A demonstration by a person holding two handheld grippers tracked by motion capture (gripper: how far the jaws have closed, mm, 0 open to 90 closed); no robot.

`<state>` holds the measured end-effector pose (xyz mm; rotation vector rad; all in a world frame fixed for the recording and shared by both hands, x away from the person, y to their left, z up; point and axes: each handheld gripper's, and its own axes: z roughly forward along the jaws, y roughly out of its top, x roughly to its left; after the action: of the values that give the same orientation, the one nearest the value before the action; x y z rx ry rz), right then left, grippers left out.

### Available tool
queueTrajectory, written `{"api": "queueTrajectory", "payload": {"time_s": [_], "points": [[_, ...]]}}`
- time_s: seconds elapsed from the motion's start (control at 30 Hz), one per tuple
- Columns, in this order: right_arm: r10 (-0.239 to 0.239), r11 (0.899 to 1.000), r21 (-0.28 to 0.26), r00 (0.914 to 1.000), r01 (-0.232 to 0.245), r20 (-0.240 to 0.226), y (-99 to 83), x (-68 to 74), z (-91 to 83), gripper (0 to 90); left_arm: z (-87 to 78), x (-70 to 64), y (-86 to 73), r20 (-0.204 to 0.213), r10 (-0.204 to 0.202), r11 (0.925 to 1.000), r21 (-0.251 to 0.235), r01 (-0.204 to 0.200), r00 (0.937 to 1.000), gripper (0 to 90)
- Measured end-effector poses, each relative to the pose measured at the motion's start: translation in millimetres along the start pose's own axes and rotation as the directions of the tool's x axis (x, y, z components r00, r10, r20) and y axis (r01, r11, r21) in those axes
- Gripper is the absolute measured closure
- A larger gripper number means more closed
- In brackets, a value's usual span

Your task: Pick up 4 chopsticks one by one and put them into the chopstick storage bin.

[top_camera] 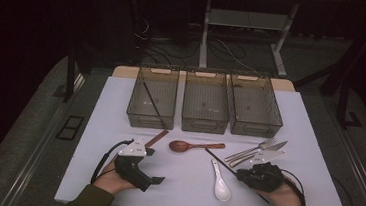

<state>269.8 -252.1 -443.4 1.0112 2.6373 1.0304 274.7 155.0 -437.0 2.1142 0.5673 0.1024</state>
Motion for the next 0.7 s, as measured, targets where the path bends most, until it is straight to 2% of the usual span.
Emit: {"api": "queueTrajectory", "payload": {"time_s": [0.27,0.7], "points": [[-0.013,1.0,0.01,0.9999,0.012,0.005,0.2,0.5,1.8,85.0,0.6,-0.4,-0.1,0.004,0.0,1.0,0.004,0.0,1.0,0.0],[0.019,1.0,0.023,0.9998,-0.019,0.004,2.0,-0.4,1.4,86.4,0.4,-0.4,0.1,0.005,0.005,1.0,0.005,-0.005,1.0,0.0]]}}
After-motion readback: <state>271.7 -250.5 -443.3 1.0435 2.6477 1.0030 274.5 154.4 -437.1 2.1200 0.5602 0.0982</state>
